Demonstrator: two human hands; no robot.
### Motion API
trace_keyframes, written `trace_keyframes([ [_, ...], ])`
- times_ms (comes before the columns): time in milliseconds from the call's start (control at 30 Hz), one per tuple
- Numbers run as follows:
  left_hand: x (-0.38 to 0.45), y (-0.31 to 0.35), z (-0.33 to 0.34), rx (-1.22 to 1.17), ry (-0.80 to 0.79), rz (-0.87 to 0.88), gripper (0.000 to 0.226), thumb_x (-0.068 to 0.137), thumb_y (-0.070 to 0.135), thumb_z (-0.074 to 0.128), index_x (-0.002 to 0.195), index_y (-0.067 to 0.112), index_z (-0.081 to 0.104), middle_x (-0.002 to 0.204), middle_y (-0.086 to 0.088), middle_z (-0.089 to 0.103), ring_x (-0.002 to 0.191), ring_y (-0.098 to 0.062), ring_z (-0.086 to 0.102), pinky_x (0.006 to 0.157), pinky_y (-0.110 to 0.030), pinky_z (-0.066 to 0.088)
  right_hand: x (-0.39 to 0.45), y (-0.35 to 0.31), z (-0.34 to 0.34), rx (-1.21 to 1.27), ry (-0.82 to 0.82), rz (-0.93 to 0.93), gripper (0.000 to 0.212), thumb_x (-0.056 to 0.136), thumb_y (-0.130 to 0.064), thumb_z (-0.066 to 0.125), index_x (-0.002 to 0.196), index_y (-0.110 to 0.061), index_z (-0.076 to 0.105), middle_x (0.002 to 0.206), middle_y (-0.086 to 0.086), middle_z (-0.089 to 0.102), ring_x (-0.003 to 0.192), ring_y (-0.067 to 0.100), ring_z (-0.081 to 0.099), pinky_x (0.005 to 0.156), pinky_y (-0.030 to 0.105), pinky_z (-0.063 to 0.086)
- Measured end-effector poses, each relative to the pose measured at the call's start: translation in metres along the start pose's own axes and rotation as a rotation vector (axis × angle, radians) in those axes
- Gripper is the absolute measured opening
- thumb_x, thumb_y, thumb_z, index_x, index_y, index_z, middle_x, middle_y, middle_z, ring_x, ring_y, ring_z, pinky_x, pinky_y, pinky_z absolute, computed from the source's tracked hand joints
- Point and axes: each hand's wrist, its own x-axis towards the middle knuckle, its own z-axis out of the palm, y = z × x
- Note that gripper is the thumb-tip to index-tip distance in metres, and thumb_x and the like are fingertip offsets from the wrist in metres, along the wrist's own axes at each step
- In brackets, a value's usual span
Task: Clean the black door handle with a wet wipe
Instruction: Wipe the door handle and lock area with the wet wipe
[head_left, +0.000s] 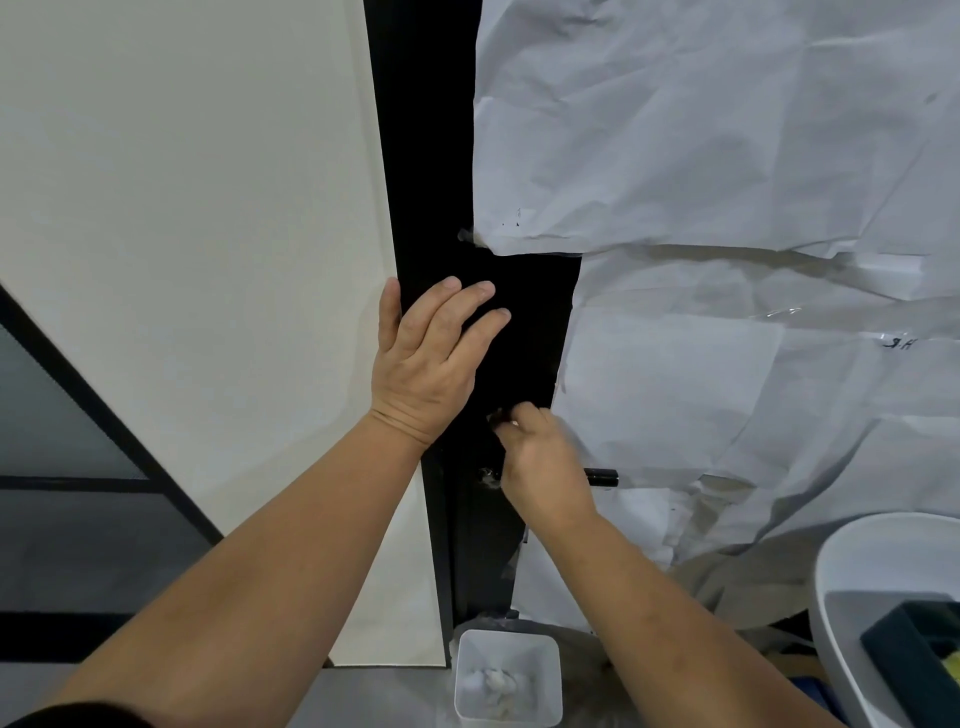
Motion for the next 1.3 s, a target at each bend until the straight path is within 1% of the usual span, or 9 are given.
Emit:
trace_keyframes([
  [167, 0.000, 0.001, 0.000, -0.002, -0.001, -0.001, 0.027, 0.092, 0.005, 0.065, 0.106, 0.028, 0.068, 0.123, 0.007, 0.057, 0.121, -0.019, 0.050, 0.118, -0.048, 0.019, -0.005, 0.015, 0.007, 0.172, 0.016, 0.231, 0.047, 0.076, 0.015, 0.057, 0.118, -0.005, 0.064, 0.104, 0.011, 0.060, 0.090, 0.026, 0.060, 0.081, 0.020, 0.049],
  [300, 0.001, 0.000, -0.001, 0.002, -0.005, -0.002, 0.026, 0.093, 0.005, 0.063, 0.106, 0.028, 0.068, 0.123, 0.007, 0.057, 0.121, -0.019, 0.049, 0.118, -0.049, 0.020, -0.003, 0.022, 0.000, 0.131, -0.062, 0.371, 0.040, 0.081, 0.005, 0.055, 0.116, -0.011, 0.066, 0.104, 0.009, 0.065, 0.094, 0.026, 0.060, 0.076, 0.019, 0.040],
  [467, 0.003, 0.001, -0.002, 0.015, -0.010, -0.007, 0.027, 0.093, 0.003, 0.062, 0.100, 0.027, 0.074, 0.123, 0.007, 0.057, 0.120, -0.019, 0.050, 0.118, -0.048, 0.019, -0.025, -0.003, -0.019, 0.075, 0.218, 0.218, 0.037, 0.077, -0.003, 0.055, 0.109, -0.019, 0.065, 0.086, 0.001, 0.056, 0.078, 0.018, 0.051, 0.059, 0.027, 0.040],
  [567, 0.004, 0.002, -0.003, 0.022, -0.020, -0.013, 0.029, 0.094, 0.002, 0.060, 0.099, 0.027, 0.075, 0.123, 0.007, 0.057, 0.120, -0.019, 0.049, 0.118, -0.048, 0.019, -0.049, -0.017, -0.002, 0.283, 0.229, 0.097, 0.027, 0.078, 0.002, 0.051, 0.096, -0.014, 0.063, 0.092, 0.000, 0.055, 0.073, 0.009, 0.049, 0.061, 0.015, 0.041],
  [667, 0.004, 0.003, -0.003, 0.026, -0.020, -0.018, 0.028, 0.094, 0.003, 0.060, 0.098, 0.026, 0.076, 0.123, 0.008, 0.056, 0.120, -0.018, 0.049, 0.118, -0.048, 0.020, -0.074, -0.012, 0.031, 0.486, 0.246, 0.177, 0.029, 0.077, 0.011, 0.053, 0.090, -0.013, 0.065, 0.094, -0.005, 0.054, 0.078, -0.001, 0.051, 0.069, 0.007, 0.041],
  [767, 0.003, 0.002, -0.003, 0.024, -0.016, -0.023, 0.029, 0.095, 0.003, 0.059, 0.098, 0.026, 0.076, 0.123, 0.008, 0.056, 0.120, -0.018, 0.049, 0.117, -0.050, 0.022, -0.091, -0.001, 0.056, 0.517, 0.248, 0.258, 0.040, 0.078, 0.014, 0.055, 0.105, -0.012, 0.066, 0.108, -0.008, 0.051, 0.099, -0.001, 0.053, 0.084, 0.014, 0.048],
  [900, -0.003, 0.004, -0.003, 0.010, -0.014, -0.028, 0.029, 0.095, 0.002, 0.058, 0.100, 0.026, 0.075, 0.123, 0.008, 0.056, 0.121, -0.018, 0.049, 0.116, -0.051, 0.023, -0.093, 0.008, 0.068, 0.461, 0.231, 0.303, 0.062, 0.076, 0.018, 0.053, 0.132, -0.008, 0.051, 0.118, -0.001, 0.039, 0.104, -0.014, 0.041, 0.089, 0.001, 0.035],
  [1133, -0.008, 0.003, -0.001, -0.001, -0.001, -0.028, 0.027, 0.094, 0.002, 0.061, 0.100, 0.025, 0.076, 0.122, 0.007, 0.057, 0.121, -0.018, 0.049, 0.116, -0.051, 0.025, -0.061, -0.002, 0.087, 0.823, 0.466, 0.492, 0.061, 0.080, 0.022, 0.047, 0.132, -0.010, 0.050, 0.126, -0.003, 0.037, 0.115, 0.014, 0.052, 0.100, 0.013, 0.038],
  [1300, -0.007, 0.003, -0.002, -0.016, 0.015, -0.037, 0.026, 0.096, 0.006, 0.058, 0.099, 0.024, 0.077, 0.115, 0.003, 0.068, 0.119, -0.019, 0.052, 0.113, -0.053, 0.029, -0.051, -0.003, 0.098, 0.813, 0.524, 0.385, 0.063, 0.080, 0.023, 0.047, 0.136, -0.007, 0.045, 0.132, -0.009, 0.033, 0.123, 0.021, 0.047, 0.103, 0.018, 0.038],
])
